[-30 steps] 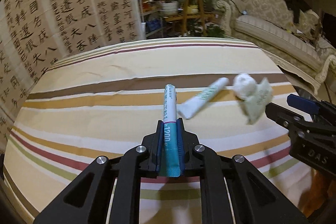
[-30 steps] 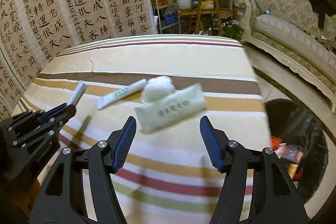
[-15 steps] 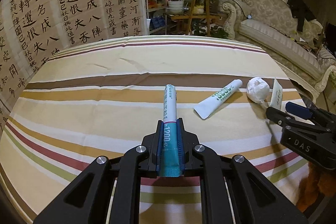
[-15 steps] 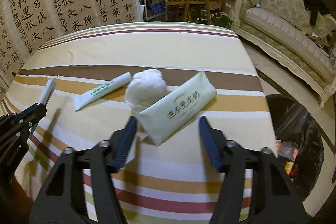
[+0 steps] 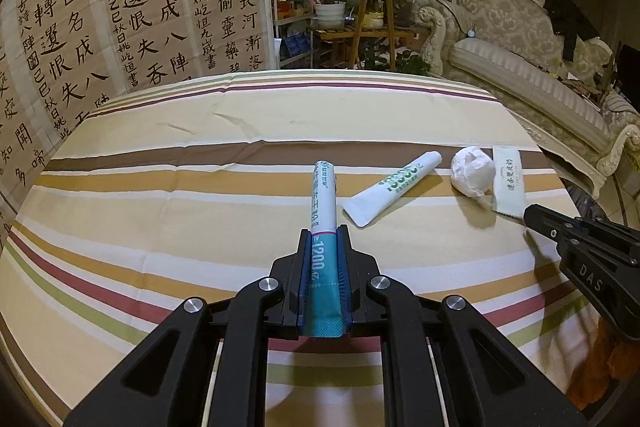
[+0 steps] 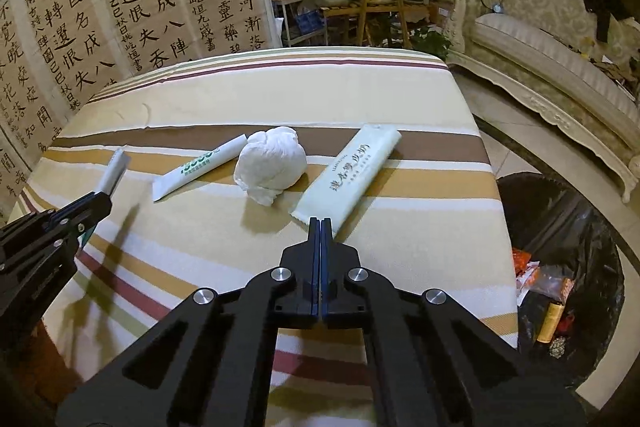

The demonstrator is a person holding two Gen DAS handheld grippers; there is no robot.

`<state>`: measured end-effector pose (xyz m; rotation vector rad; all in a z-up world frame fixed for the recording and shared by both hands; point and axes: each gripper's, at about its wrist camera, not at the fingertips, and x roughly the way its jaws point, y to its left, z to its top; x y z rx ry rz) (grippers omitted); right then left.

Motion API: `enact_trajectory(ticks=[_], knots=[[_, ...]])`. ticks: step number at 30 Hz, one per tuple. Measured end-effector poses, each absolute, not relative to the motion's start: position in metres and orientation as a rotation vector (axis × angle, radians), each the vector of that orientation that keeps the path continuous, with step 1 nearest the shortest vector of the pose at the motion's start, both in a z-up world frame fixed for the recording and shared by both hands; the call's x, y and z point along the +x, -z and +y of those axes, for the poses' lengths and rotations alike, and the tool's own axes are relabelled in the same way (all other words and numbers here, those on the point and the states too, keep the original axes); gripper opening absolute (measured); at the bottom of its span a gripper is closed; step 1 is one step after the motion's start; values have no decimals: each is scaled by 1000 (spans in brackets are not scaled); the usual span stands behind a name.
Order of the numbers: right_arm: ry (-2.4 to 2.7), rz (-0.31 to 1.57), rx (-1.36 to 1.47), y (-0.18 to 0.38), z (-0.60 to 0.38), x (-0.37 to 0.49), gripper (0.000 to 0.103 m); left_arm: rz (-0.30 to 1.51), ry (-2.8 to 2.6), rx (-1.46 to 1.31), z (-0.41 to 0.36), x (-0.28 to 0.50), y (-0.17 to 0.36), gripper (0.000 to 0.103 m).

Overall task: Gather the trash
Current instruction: 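Grasp the white milk packet with the right tool while the left tool holds the blue tube, then carry the milk packet and blue tube over the bin and open both tools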

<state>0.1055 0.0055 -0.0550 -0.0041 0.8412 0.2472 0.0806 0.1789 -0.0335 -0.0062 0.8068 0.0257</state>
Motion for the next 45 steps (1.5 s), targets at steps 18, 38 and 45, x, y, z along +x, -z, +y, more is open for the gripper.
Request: enact_trajectory(ticks=[18, 38, 45], knots=[[-185, 868, 54, 50, -1, 146, 35, 787, -43, -9, 179, 87, 28, 13], [-216, 814, 44, 39, -6, 124, 4, 785, 5, -13, 158, 83, 28, 13], [-191, 771, 76, 24, -44, 99, 4, 751, 57, 12, 124, 77, 16, 13]])
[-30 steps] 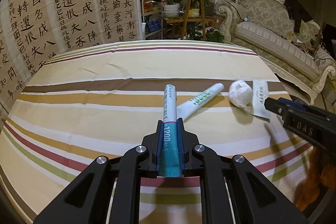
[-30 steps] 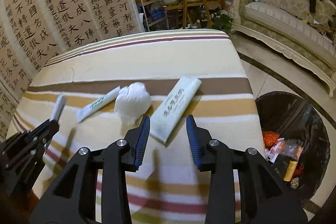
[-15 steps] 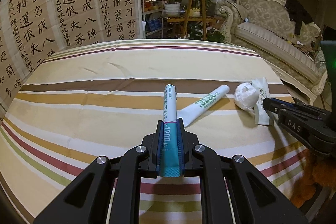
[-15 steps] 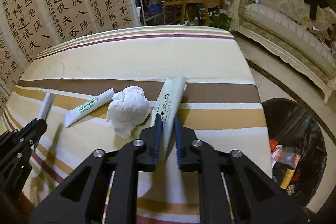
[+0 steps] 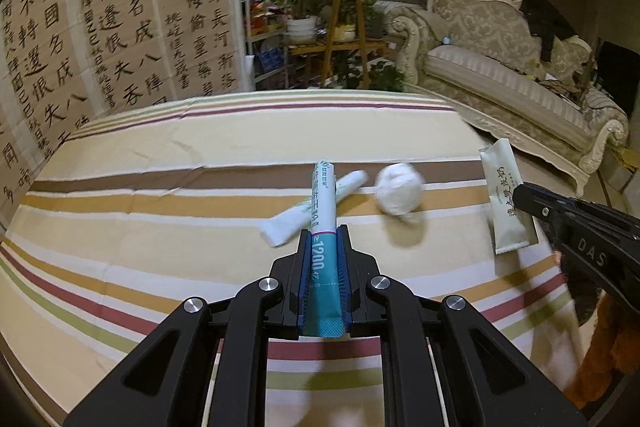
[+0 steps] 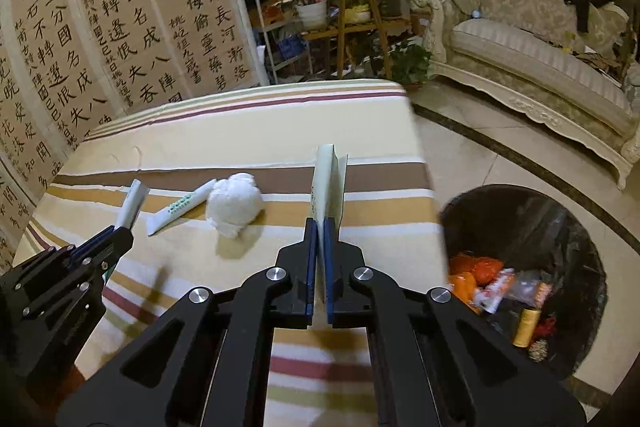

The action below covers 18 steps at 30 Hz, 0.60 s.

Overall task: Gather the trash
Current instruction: 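Carry the milk packet and blue tube over the bin and open both tools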

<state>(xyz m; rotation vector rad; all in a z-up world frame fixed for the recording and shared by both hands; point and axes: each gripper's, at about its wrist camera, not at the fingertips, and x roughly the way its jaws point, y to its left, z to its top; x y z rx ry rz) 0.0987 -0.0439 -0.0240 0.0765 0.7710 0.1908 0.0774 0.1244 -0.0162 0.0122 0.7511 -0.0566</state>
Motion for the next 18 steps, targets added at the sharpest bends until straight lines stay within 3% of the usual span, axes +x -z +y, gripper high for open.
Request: enact_trajectory(ticks=[18], knots=[[57, 752, 141, 37, -186, 66, 4, 706, 327, 121, -31, 86, 14, 13]])
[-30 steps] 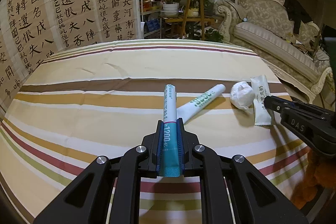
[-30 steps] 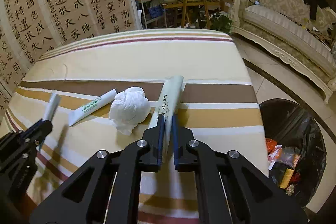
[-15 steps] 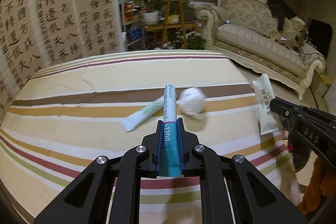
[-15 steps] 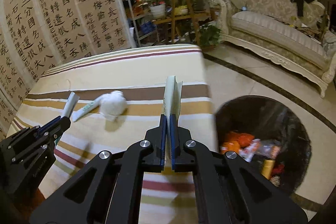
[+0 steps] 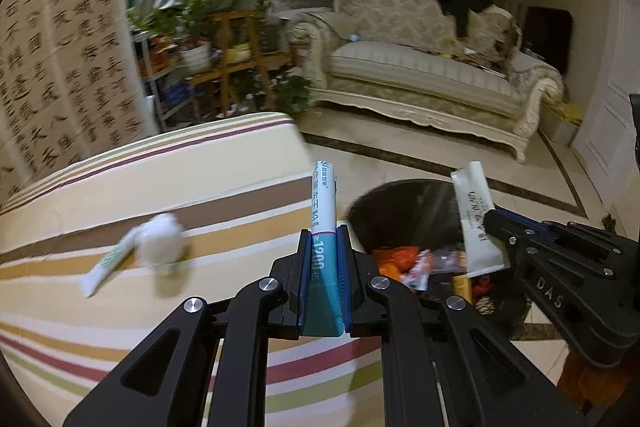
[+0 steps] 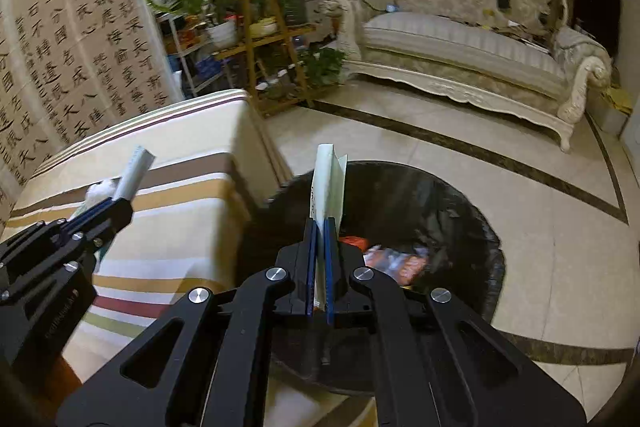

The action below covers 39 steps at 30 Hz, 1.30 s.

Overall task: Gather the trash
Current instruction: 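Carry the milk packet and blue tube over the bin and open both tools, then move both open tools back over the white tube and tissue ball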

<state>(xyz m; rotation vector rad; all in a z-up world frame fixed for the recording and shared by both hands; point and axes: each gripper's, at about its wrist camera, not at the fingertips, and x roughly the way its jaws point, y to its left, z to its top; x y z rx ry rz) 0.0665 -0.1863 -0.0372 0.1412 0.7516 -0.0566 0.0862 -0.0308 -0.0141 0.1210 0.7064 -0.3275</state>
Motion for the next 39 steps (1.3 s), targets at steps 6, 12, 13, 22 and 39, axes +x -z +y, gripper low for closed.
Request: enact_trajectory(ticks=[6, 12, 13, 22, 39], knots=[[101, 763, 159, 50, -212, 70, 5, 730, 358, 162, -62, 99, 26, 14], [121, 781, 189, 58, -229, 78, 15, 743, 355, 172, -72, 105, 33, 26], [124, 781, 190, 59, -229, 78, 15, 740, 351, 173, -73, 104, 33, 36], [136, 767, 189, 56, -226, 76, 25, 725, 312, 140, -56, 101, 25, 62], [-45, 742, 143, 35, -143, 88, 46, 705, 67, 91, 60, 106, 14, 74]])
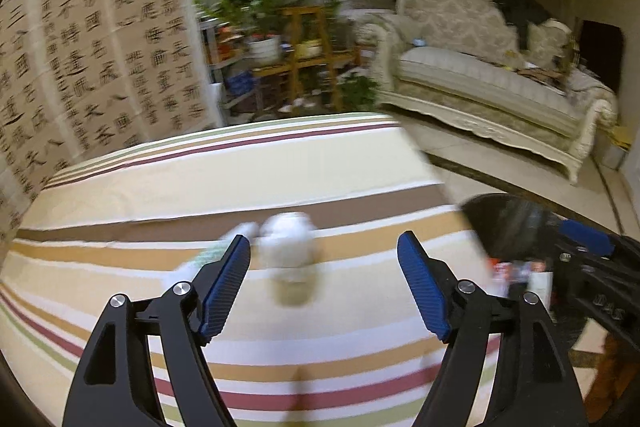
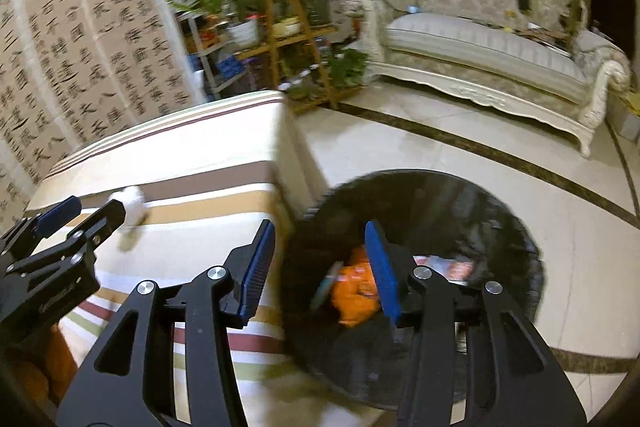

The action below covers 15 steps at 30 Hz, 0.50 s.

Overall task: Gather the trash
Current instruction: 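Move both open tools back over the white tube and tissue ball, then grasp the white green-print tube with the left tool while the right tool grasps the tissue ball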

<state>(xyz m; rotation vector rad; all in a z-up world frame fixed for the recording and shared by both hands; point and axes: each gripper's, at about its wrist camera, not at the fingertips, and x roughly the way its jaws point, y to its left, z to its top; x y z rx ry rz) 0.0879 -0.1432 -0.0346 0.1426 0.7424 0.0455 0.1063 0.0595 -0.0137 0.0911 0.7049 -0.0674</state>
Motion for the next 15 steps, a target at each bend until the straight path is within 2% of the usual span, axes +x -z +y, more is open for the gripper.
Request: enact_trajectory(ticks=[6, 11, 15], knots=[[-164, 755, 101, 31, -86, 96, 48, 763, -60, 85, 121, 126, 28, 74], [-222, 772, 76, 29, -52, 108, 49, 814, -53, 71, 140, 135, 38, 74], [-251, 787, 61, 31, -32, 115, 49, 848, -20, 83, 141, 141, 46, 67]])
